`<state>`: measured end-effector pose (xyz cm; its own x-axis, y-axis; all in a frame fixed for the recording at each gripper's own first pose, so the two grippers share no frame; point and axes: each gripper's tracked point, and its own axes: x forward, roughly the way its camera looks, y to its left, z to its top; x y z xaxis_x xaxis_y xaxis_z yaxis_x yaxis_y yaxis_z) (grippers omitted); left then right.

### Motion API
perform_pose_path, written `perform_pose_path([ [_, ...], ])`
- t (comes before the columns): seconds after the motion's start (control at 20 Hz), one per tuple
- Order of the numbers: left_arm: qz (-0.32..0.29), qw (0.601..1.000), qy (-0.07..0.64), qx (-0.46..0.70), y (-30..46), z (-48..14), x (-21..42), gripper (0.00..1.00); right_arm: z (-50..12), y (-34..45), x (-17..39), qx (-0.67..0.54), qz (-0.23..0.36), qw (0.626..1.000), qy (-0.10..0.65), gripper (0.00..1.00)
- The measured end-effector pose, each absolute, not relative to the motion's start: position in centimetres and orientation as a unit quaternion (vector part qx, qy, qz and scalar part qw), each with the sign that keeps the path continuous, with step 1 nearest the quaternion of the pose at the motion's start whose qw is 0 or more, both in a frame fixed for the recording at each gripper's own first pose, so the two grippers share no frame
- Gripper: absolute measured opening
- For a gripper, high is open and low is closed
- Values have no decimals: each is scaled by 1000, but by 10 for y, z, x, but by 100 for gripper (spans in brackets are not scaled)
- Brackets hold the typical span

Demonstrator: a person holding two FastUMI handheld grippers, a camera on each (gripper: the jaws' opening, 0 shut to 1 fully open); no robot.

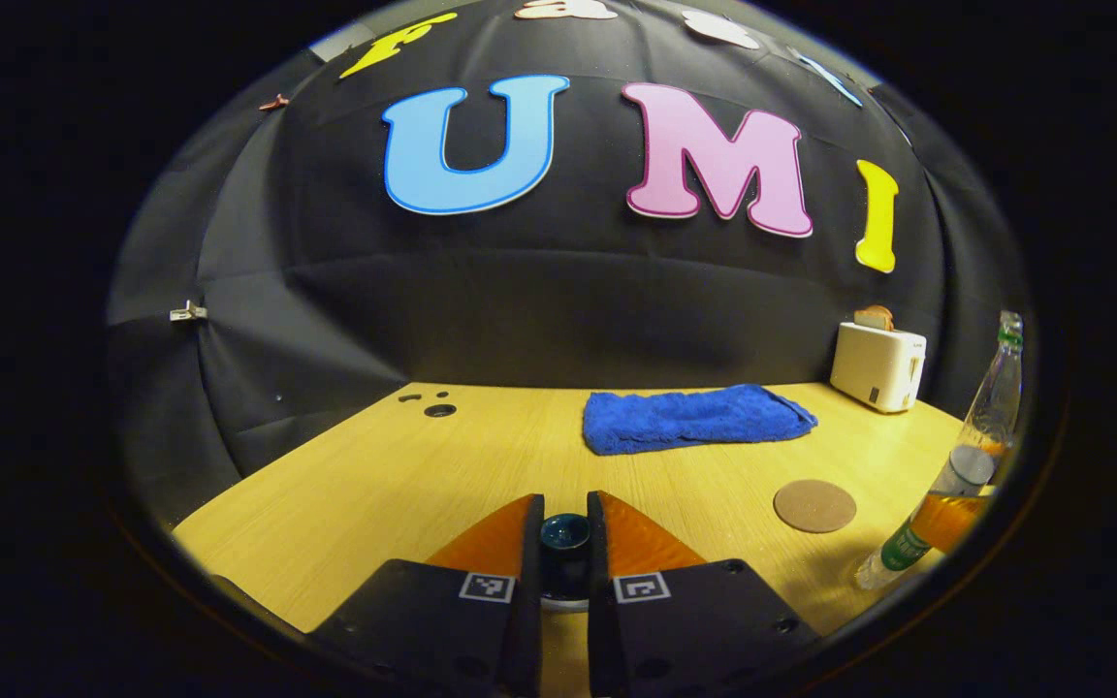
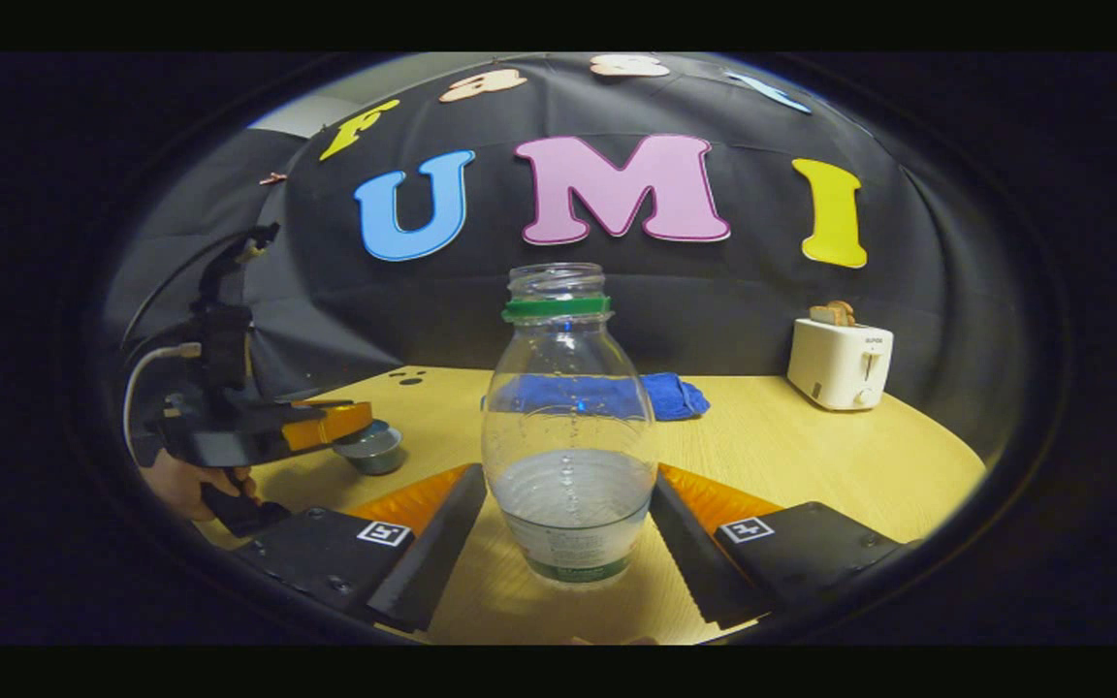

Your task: Open the teacup lid with one hand, grasp the water bottle and pour water into the teacup with the other hand; after pouring, place the water bottle on the coaster and then close the teacup lid.

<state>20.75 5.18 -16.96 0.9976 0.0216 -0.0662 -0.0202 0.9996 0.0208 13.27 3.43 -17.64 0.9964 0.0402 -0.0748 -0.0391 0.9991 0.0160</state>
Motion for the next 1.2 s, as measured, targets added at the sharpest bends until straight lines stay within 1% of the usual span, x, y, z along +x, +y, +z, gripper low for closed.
perform_pose_path([
  [0.2,11,1000,21,6,57,-156,198,23,-176,32,148,11,9,999,29,99],
  [0.4,10,1000,29,5,60,-160,191,23,-180,30,159,9,2,1000,30,99],
  [0.45,12,999,32,3,62,-161,189,23,-179,30,160,5,-3,1000,30,94],
  [0.5,13,999,35,0,63,-164,188,27,-181,28,161,0,-4,999,32,88],
  [0.55,14,999,37,-1,64,-164,186,23,-181,28,163,-4,-5,999,34,82],
  [0.65,15,999,42,3,66,-167,184,23,-179,27,165,-15,-10,999,36,81],
  [0.8,23,999,38,14,71,-162,176,23,-176,30,167,-54,-5,998,44,77],
  [0.85,23,999,36,14,72,-159,173,23,-172,27,169,-70,-8,996,51,77],
  [0.9,25,999,33,17,73,-159,171,19,-167,29,174,-77,-2,996,52,77],
  [0.95,25,999,32,16,74,-157,167,23,-160,31,180,-88,-1,995,52,75],
  [1.2,35,999,36,2,93,-152,149,22,-141,45,212,-218,12,975,46,75],
])
